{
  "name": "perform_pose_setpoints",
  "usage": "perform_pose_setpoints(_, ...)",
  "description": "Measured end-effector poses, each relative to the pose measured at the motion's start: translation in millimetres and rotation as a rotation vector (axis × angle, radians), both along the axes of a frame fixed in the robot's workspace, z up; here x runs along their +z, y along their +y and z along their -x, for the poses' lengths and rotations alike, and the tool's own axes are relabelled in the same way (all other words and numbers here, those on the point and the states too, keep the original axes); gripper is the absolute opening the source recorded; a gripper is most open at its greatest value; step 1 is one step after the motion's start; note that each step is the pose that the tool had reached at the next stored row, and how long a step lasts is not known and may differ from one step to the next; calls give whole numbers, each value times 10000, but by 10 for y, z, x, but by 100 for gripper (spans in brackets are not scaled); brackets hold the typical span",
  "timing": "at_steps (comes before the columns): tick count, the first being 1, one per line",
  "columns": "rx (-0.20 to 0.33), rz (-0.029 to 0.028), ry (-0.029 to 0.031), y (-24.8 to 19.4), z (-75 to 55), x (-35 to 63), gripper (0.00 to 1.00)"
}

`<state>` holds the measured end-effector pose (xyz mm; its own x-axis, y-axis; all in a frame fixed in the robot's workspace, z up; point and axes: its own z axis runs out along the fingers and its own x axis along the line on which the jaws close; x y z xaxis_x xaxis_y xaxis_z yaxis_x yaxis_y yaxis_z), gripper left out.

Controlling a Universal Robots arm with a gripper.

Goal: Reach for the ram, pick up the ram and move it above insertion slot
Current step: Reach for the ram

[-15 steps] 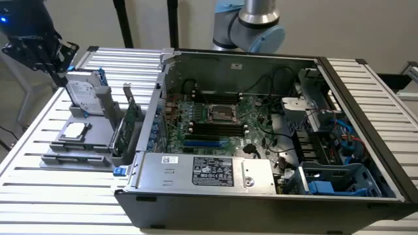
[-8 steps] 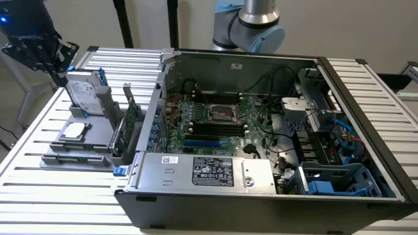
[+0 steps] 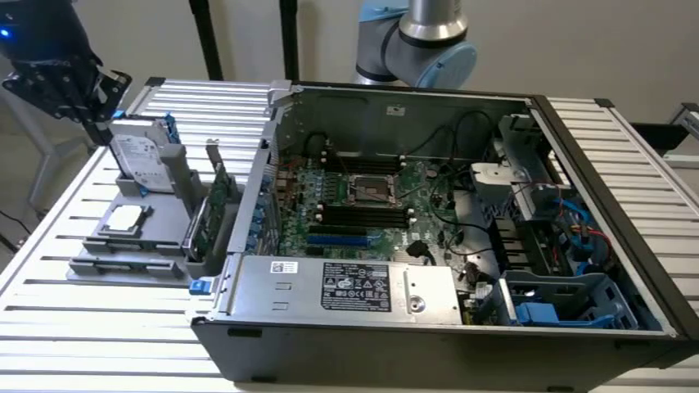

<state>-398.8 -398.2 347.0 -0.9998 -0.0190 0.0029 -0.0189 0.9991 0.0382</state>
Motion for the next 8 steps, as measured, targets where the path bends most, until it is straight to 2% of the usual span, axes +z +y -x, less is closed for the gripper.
perform_pose_setpoints(1,0,1,19,-29,-1,-1,11)
perform_pose_setpoints(8,1,0,209,-338,-5,-1,11)
